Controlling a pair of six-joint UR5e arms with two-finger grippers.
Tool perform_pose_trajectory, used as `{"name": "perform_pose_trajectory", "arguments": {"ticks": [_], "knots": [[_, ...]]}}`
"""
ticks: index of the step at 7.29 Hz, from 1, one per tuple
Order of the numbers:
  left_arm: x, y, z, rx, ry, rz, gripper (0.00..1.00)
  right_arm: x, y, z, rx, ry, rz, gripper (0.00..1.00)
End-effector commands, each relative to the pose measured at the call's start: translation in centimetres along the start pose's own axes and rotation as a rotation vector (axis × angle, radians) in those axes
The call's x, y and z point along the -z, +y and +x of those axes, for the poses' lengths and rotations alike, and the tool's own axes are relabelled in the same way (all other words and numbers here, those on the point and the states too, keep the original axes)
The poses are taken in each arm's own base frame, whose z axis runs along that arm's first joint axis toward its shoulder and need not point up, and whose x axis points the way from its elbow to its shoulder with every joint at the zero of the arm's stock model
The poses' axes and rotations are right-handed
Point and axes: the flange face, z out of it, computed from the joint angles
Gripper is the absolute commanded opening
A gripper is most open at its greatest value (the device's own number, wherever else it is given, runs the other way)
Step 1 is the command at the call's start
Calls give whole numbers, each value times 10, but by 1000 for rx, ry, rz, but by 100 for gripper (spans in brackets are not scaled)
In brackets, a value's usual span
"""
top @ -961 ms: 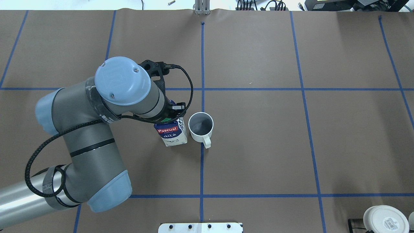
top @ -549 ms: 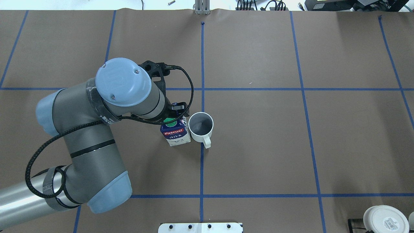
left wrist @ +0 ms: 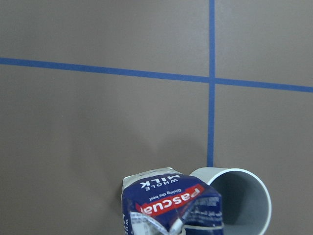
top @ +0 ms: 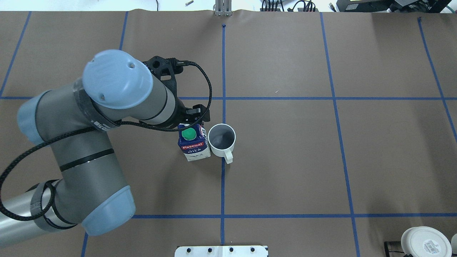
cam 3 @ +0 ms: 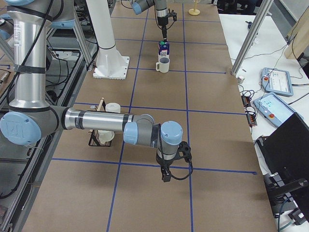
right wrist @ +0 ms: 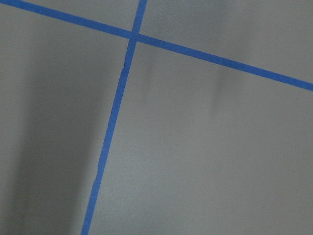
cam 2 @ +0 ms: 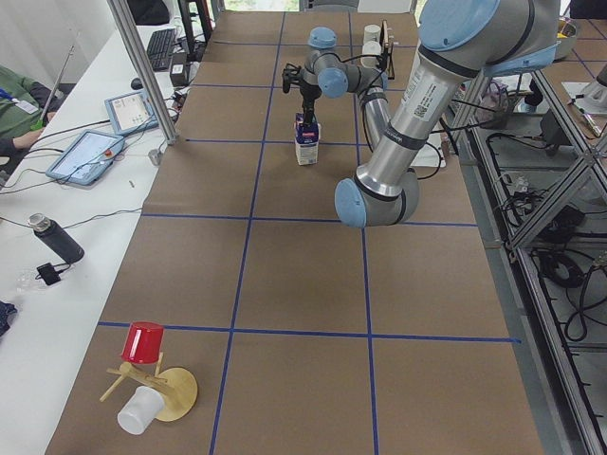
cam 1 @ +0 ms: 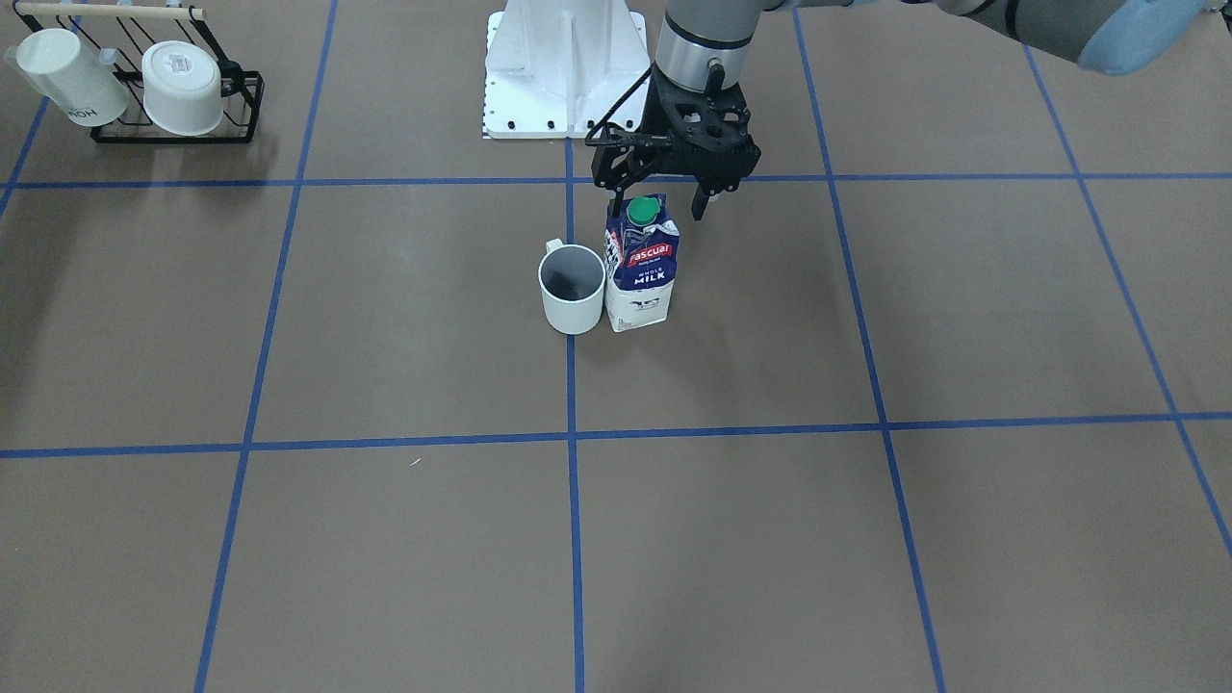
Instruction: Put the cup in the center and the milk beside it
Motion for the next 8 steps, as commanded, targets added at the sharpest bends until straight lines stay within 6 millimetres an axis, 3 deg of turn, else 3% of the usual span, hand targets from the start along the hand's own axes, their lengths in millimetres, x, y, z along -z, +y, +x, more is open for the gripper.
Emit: {"name": "perform_pose_trajectory", "arguments": {"ticks": [1,2,4,5,7,8], "knots": [[23,-53,-69,-106,-30,-11,99,-2,1,2,0,0,-4,100],[22,-77,-119,-239,-81,-23,99,-5,3,4,-2,0,-10,100],[51,-135,-255,-322,-133,-95,99,-9,8,6,-9,0,-19,100],[71,-163,-338,-336,-147,-117,99,-11,12,7,-12,-1,-23,100],[83,-189,-513,-424,-192,-195,99,-13,13,7,-13,-3,-25,100],[99,-200,-570,-444,-205,-200,99,-13,13,7,-13,-3,-25,100]]}}
